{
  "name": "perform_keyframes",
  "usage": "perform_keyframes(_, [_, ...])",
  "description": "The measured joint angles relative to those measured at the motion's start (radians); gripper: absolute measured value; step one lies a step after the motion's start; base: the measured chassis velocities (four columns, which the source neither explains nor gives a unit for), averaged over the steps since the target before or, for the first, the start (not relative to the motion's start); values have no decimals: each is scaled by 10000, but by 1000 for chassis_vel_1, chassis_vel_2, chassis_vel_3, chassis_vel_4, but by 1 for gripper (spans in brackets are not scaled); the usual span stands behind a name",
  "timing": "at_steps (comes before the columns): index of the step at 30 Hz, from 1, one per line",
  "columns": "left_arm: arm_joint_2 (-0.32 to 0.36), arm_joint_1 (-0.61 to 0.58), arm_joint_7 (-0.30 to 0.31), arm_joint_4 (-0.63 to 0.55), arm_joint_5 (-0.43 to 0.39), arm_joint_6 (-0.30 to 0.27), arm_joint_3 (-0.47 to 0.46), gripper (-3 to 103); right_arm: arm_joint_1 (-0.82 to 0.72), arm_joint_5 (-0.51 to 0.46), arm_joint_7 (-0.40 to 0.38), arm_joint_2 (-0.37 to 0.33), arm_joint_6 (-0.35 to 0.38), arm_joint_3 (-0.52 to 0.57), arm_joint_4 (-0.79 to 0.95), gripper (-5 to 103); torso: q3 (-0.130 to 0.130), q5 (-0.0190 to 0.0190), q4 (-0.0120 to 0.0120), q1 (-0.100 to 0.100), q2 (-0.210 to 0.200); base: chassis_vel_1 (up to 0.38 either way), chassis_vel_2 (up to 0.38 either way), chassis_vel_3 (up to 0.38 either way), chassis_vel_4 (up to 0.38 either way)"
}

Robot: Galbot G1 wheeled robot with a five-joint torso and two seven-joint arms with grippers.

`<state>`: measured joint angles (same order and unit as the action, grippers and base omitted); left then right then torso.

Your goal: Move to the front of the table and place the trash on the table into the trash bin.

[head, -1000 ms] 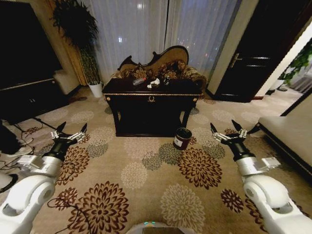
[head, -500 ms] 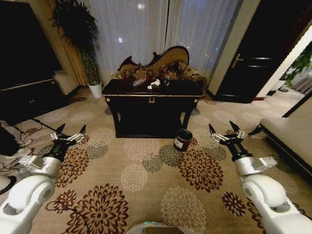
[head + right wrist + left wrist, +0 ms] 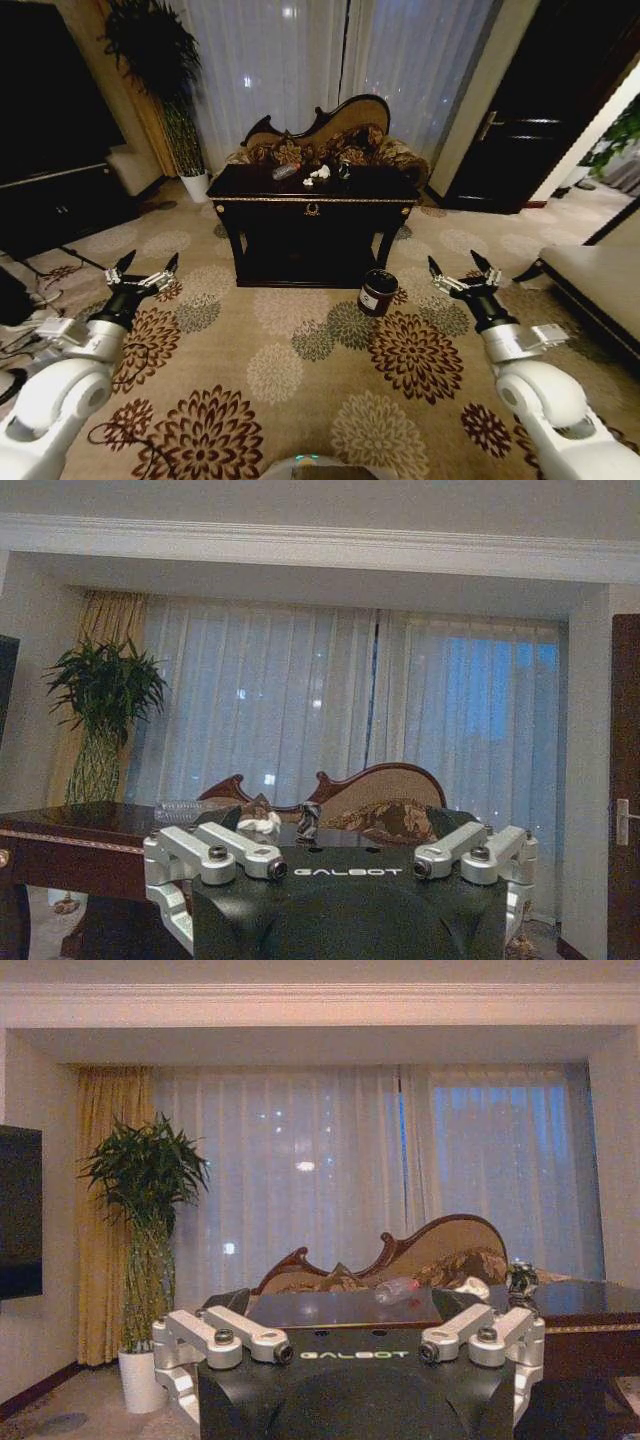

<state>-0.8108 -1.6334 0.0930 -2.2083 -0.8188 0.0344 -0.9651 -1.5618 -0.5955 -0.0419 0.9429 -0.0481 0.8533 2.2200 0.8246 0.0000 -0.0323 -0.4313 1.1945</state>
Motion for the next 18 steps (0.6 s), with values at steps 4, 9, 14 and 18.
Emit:
perform_keyframes(4, [-9,2,-8,-6,12,9,5,100,-30,-1,26,7,-15,23,10,100,0,0,0,0,0,-54,59,58,-51])
perform_keyframes(9, [1,23,-38,3,20,26,40,100,-93,-4,59,28,-45,33,30,100,0,0,1,2,0,-74,83,73,-68])
perform_keyframes(14, [68,88,-110,322,19,29,262,100,-99,-4,61,29,-58,25,36,100,0,0,1,1,0,-113,96,102,-100])
perform_keyframes(18, [93,244,-93,730,-133,-99,581,100,-117,-5,72,28,-61,-5,37,100,0,-1,0,0,0,-104,99,99,-107])
